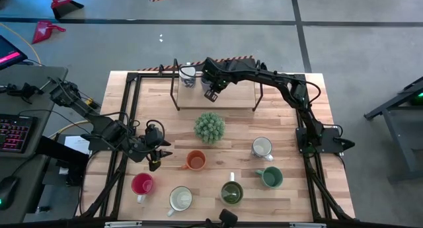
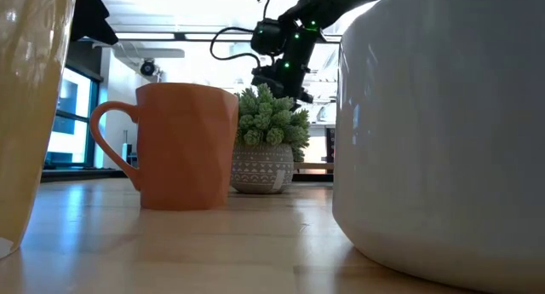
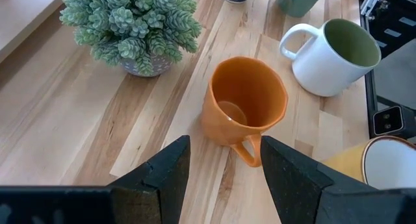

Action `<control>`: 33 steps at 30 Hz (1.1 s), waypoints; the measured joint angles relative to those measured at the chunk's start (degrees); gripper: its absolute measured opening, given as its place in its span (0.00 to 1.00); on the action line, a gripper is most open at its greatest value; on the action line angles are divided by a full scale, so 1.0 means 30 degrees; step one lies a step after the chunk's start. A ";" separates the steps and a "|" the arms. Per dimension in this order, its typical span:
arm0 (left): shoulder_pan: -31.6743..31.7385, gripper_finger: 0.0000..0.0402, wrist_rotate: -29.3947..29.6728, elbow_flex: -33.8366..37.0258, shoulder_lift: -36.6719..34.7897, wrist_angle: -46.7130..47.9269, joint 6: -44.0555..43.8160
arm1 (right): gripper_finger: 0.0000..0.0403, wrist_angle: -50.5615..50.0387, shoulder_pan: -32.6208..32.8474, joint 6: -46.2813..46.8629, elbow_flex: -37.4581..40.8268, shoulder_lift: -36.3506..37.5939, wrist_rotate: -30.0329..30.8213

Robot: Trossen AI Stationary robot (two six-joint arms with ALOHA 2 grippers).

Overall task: Place coffee mugs
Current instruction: Put the blue mug on the shelf, then put the red mug on the shelf

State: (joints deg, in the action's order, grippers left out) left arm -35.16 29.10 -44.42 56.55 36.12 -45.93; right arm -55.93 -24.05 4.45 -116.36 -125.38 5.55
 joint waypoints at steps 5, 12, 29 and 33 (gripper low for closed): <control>-0.0004 0.44 0.0000 0.0000 0.0000 0.0000 0.0000 | 0.04 0.0500 -0.0015 -0.0001 0.0000 0.0000 -0.0004; -0.0007 0.44 -0.0004 -0.0004 0.0000 0.0000 0.0000 | 0.04 0.0811 -0.0144 -0.0138 0.0000 -0.0003 -0.0004; -0.0007 0.44 -0.0001 -0.0001 0.0000 -0.0013 0.0010 | 0.04 0.1503 -0.0127 0.0334 -0.0022 -0.0969 -0.0718; -0.0002 0.44 0.0000 0.0000 0.0000 0.0000 0.0010 | 0.04 0.1100 -0.0021 0.0391 -0.0092 -0.0962 -0.1114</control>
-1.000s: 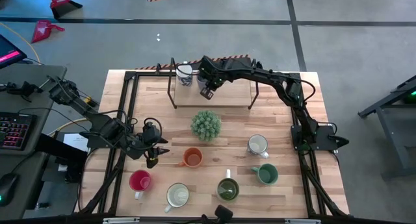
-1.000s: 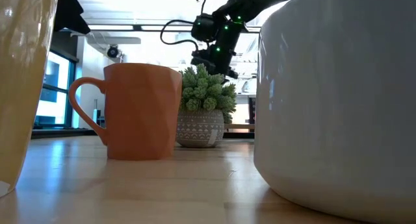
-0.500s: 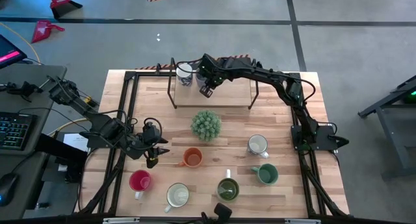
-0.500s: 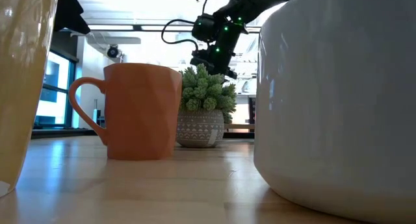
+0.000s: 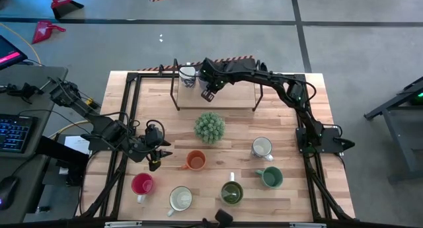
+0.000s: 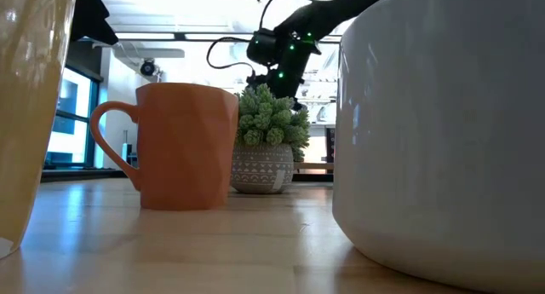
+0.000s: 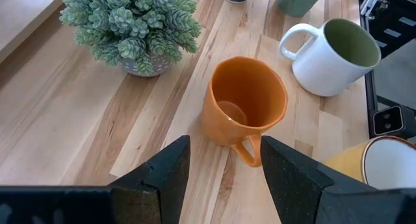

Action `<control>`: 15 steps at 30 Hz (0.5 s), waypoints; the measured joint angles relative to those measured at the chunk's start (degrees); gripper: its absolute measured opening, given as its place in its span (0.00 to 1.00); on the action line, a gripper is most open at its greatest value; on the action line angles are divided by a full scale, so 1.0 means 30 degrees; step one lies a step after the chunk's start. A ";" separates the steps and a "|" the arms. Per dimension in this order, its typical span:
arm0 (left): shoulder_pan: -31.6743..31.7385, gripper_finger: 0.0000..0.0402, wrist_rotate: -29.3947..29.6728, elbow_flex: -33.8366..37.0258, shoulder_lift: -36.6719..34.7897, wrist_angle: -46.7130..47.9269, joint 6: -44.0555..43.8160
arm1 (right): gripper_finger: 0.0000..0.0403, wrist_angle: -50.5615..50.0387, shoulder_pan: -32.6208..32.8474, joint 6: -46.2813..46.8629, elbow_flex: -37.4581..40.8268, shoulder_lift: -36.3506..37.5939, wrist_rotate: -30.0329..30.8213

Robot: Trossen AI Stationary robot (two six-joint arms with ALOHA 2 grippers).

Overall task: Place coffee mugs
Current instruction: Put the red mug on the shelf

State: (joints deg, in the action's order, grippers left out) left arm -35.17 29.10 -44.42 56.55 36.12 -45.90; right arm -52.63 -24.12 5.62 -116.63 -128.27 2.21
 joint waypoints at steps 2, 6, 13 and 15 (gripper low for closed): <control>0.0003 0.44 0.0000 0.0000 0.0000 0.0000 0.0005 | 0.04 -0.0892 0.0104 0.0198 -0.0356 0.0021 -0.0349; 0.0002 0.44 -0.0001 0.0000 0.0000 0.0000 0.0005 | 0.04 -0.3106 0.0504 0.0180 -0.1671 0.0080 -0.0464; 0.0003 0.44 0.0000 -0.0005 0.0000 0.0007 0.0005 | 0.04 -0.6994 0.1700 -0.0176 -0.6039 0.0084 -0.3480; -0.0005 0.44 0.0162 0.0000 0.0000 0.0014 0.0001 | 0.04 -0.6606 0.2422 -0.0423 -0.5670 0.0901 -0.4738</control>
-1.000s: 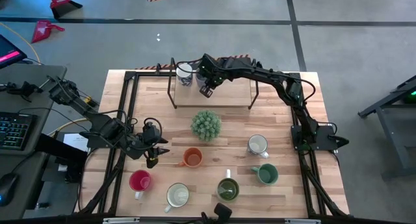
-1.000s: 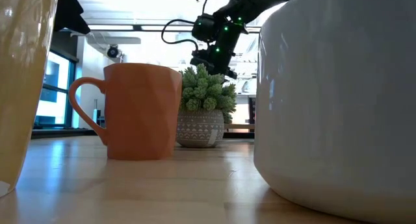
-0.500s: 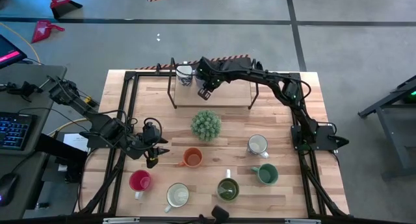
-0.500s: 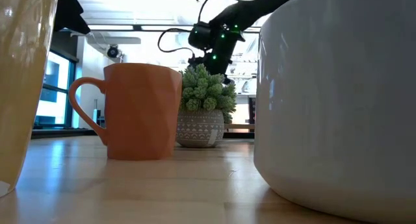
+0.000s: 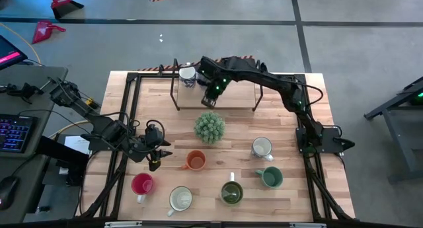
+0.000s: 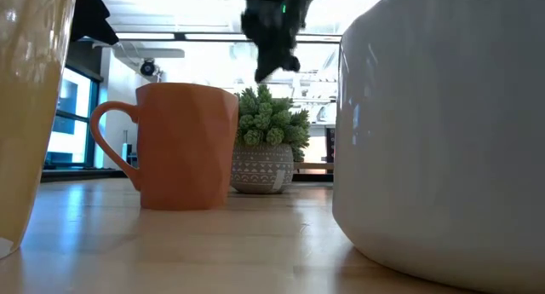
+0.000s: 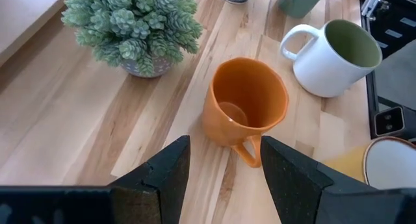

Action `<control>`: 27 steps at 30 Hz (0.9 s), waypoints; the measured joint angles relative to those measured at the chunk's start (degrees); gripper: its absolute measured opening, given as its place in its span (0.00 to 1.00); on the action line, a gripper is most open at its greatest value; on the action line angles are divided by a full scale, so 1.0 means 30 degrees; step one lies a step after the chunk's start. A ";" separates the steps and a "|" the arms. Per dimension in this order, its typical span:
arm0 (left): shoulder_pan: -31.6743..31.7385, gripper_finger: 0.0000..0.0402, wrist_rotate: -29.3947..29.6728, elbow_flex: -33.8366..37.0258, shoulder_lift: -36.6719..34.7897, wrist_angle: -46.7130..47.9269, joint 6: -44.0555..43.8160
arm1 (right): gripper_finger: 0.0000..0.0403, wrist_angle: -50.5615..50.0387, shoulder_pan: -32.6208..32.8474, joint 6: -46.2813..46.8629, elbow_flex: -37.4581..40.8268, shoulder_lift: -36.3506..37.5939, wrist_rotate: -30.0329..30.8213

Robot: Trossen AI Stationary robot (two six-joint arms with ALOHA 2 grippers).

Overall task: Place coffee mugs
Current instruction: Put the red mug on the shelf

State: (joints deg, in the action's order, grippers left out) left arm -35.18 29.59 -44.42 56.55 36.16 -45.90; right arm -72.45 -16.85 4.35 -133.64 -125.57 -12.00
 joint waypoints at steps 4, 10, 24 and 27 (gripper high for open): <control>0.0007 0.44 0.0536 0.0000 0.0007 -0.0006 -0.0174 | 0.03 -0.0722 0.1886 -0.0750 0.0640 0.2253 0.0401; 0.0000 0.44 0.1170 0.0000 0.0007 -0.0085 0.0007 | 0.00 -0.0909 0.4088 -0.1601 0.0625 0.6395 0.2856; 0.0004 0.44 0.1361 -0.0007 0.0007 -0.0167 0.0356 | 0.00 0.4564 0.9422 0.4529 1.6366 2.0435 0.7825; 0.0007 0.44 0.1375 0.0000 0.0007 -0.0193 0.0331 | 0.00 0.8703 1.0606 0.4549 2.1300 2.3292 0.8056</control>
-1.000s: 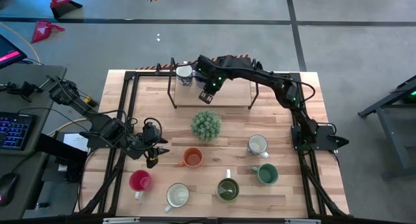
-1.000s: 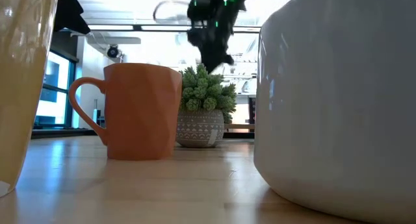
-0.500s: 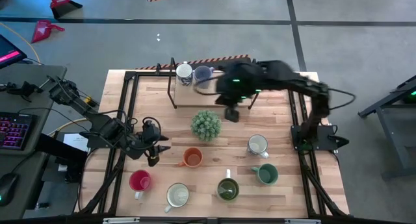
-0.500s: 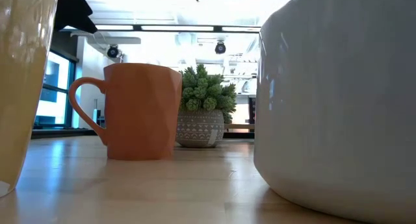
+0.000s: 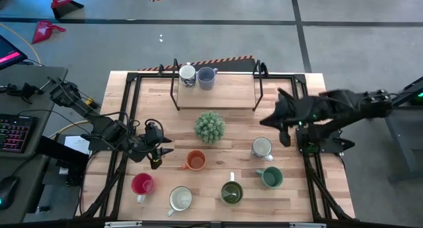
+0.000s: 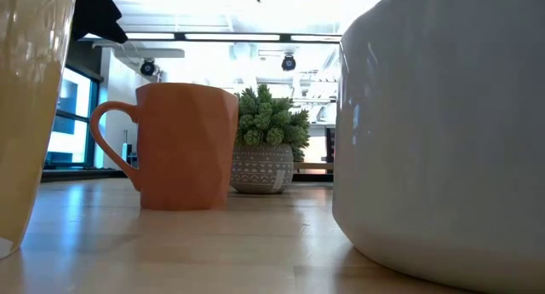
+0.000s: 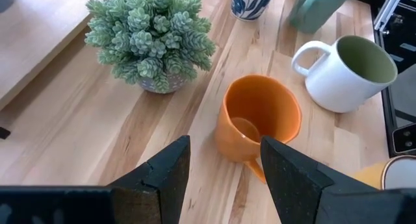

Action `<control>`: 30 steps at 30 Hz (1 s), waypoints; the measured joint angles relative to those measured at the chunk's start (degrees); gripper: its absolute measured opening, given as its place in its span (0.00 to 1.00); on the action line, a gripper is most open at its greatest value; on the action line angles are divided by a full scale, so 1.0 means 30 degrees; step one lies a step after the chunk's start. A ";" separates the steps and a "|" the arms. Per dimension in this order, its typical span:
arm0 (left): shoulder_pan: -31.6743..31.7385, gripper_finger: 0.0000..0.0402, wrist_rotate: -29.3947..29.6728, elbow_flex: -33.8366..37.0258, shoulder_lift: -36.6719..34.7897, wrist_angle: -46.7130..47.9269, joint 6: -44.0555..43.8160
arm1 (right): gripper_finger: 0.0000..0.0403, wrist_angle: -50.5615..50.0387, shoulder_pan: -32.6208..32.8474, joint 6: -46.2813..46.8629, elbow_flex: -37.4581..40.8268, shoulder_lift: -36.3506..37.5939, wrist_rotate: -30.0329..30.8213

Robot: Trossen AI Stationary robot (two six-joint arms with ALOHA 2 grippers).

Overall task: Place coffee mugs
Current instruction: Put the red mug on the shelf

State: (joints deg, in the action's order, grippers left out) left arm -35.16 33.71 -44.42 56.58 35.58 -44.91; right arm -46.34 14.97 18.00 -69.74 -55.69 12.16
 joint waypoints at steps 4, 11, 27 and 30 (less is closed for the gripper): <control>0.0000 0.44 0.0719 0.0000 0.0000 -0.0578 0.0081 | 0.00 0.5533 0.0732 -0.0457 0.6114 0.2390 0.0360; 0.0233 0.44 0.2296 -0.0007 0.0000 -0.2348 0.1638 | 0.00 1.6738 0.0487 -0.2738 1.3231 0.2764 0.0270; 0.5776 0.44 -0.3700 0.0506 -0.3084 -0.9404 1.2096 | 0.00 2.1553 -0.1817 -0.4248 1.3583 0.1285 -0.1049; 0.5819 0.44 -0.4872 0.0488 -0.5169 -0.7997 1.1534 | 0.00 2.1555 -0.2010 -0.3867 1.3531 0.1292 -0.1049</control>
State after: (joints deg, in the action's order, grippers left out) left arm -17.70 19.09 -42.96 41.07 11.59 -10.30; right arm 18.32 8.94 6.39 -29.15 -51.81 9.02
